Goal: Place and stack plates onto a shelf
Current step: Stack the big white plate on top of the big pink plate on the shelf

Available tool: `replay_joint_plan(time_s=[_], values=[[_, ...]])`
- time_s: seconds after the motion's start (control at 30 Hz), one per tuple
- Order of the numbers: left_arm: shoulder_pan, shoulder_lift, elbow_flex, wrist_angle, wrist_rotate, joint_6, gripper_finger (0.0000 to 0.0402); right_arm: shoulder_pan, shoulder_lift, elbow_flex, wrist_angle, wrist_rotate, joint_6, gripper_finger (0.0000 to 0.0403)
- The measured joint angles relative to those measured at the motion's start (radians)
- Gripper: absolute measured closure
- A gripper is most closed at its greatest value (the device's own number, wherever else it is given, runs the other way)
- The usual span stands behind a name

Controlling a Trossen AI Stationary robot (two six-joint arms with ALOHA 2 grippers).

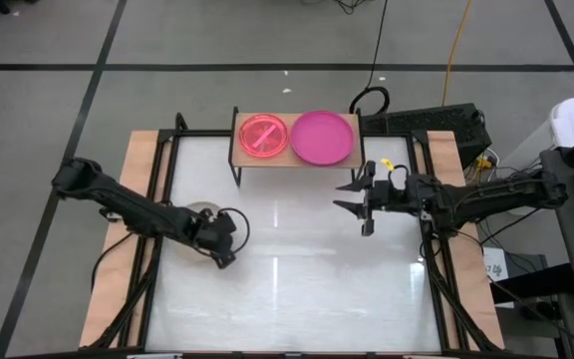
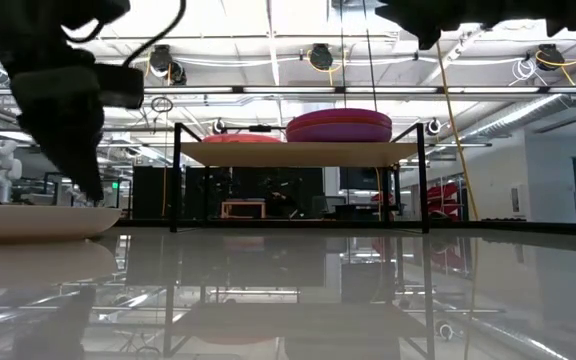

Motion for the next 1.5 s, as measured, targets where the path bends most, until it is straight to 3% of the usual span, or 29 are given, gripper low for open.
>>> replay_joint_plan(time_s=[0.37, 0.67, 0.9, 0.97, 1.2, 1.37, 1.5], values=[[0.0, 0.044, 0.0, -0.113, 0.062, -0.185, 0.0296, -0.001, 0.001, 0.0, -0.022, 0.0, 0.002, 0.0254], [0.0, 0.076, 0.0, -0.119, 0.045, -0.197, 0.0298, -0.001, 0.001, 0.0, -0.025, 0.0, 0.003, 0.0254], [0.0, 0.117, 0.008, -0.127, 0.053, -0.169, 0.0369, -0.001, 0.002, 0.0, -0.038, 0.0, 0.014, 0.0254], [-0.001, 0.115, 0.02, -0.14, 0.043, -0.145, 0.0388, -0.001, 0.002, 0.0, -0.039, 0.0, 0.014, 0.0254], [-0.003, 0.115, 0.176, -0.169, 0.047, -0.012, 0.0392, -0.001, 0.003, 0.0, -0.042, 0.0, 0.029, 0.0254], [-0.031, 0.115, 0.354, -0.125, -0.035, 0.238, 0.0392, -0.001, 0.003, -0.013, -0.033, 0.0, 0.029, 0.0254], [-0.049, 0.115, 0.465, -0.064, -0.161, 0.474, 0.0392, -0.001, 0.003, -0.037, 0.039, -0.005, 0.087, 0.0254]])
